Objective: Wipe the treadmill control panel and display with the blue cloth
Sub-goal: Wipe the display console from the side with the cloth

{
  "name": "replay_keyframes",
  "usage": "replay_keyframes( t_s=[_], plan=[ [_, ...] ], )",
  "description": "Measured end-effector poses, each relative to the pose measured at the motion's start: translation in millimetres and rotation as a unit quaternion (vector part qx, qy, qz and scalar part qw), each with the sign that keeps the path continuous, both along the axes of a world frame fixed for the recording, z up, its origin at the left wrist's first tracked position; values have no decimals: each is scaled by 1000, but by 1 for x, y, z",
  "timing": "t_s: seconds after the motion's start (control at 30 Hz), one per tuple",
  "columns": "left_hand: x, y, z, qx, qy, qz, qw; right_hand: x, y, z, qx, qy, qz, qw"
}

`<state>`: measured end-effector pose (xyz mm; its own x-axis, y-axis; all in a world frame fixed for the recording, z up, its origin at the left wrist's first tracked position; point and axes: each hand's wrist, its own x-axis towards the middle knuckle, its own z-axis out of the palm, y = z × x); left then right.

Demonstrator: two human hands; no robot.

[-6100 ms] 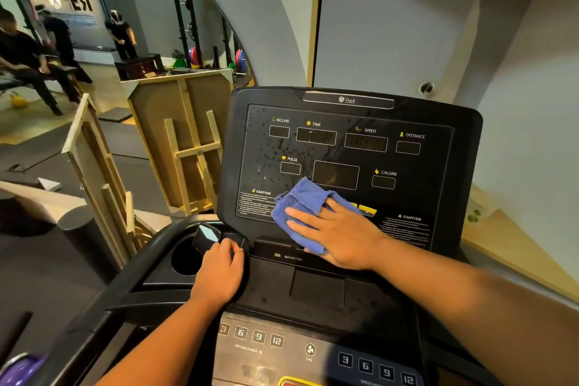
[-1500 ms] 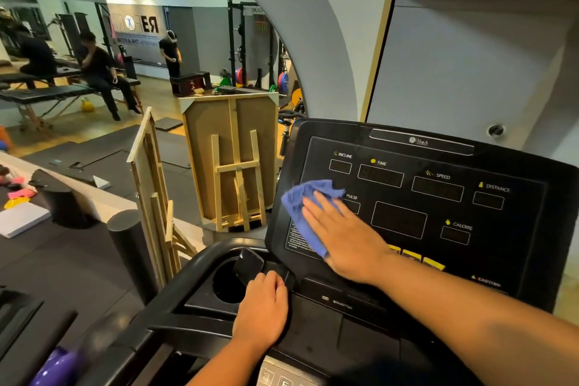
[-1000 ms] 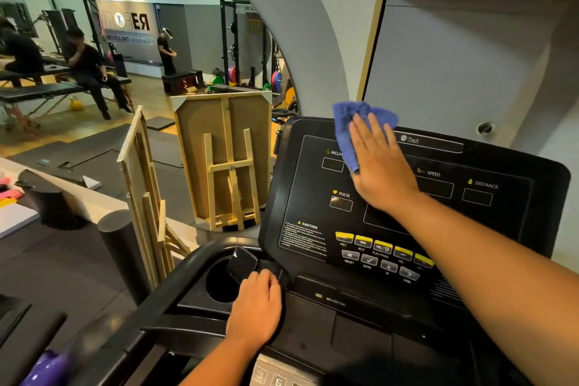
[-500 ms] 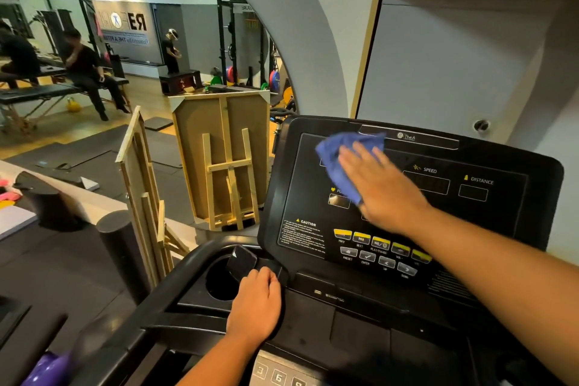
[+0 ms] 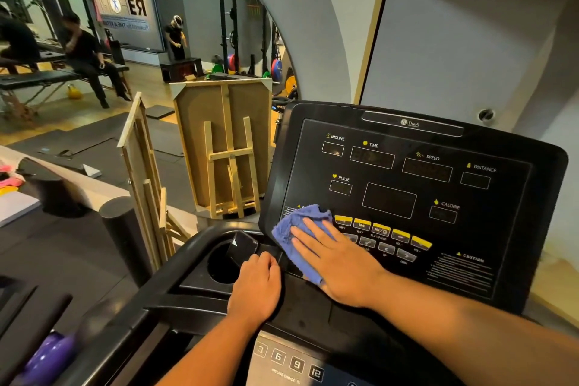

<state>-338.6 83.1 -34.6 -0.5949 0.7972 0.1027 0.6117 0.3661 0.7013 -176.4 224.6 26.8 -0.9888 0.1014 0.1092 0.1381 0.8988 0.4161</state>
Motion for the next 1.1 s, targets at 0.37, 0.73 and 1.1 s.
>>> replay_keyframes(
  t_s=[0.37,0.73,1.1],
  plan=[
    [-1,1,-1,-10,-4,2,1000,-19,3,6,-16,12,22,1000],
    [1,-2,6,-14,-19,2,1000,60,40,41,38,-21,3,999],
    [-1,-1,5,-13,-7,-4,1000,49,39,56,33,44,-65,996]
  ],
)
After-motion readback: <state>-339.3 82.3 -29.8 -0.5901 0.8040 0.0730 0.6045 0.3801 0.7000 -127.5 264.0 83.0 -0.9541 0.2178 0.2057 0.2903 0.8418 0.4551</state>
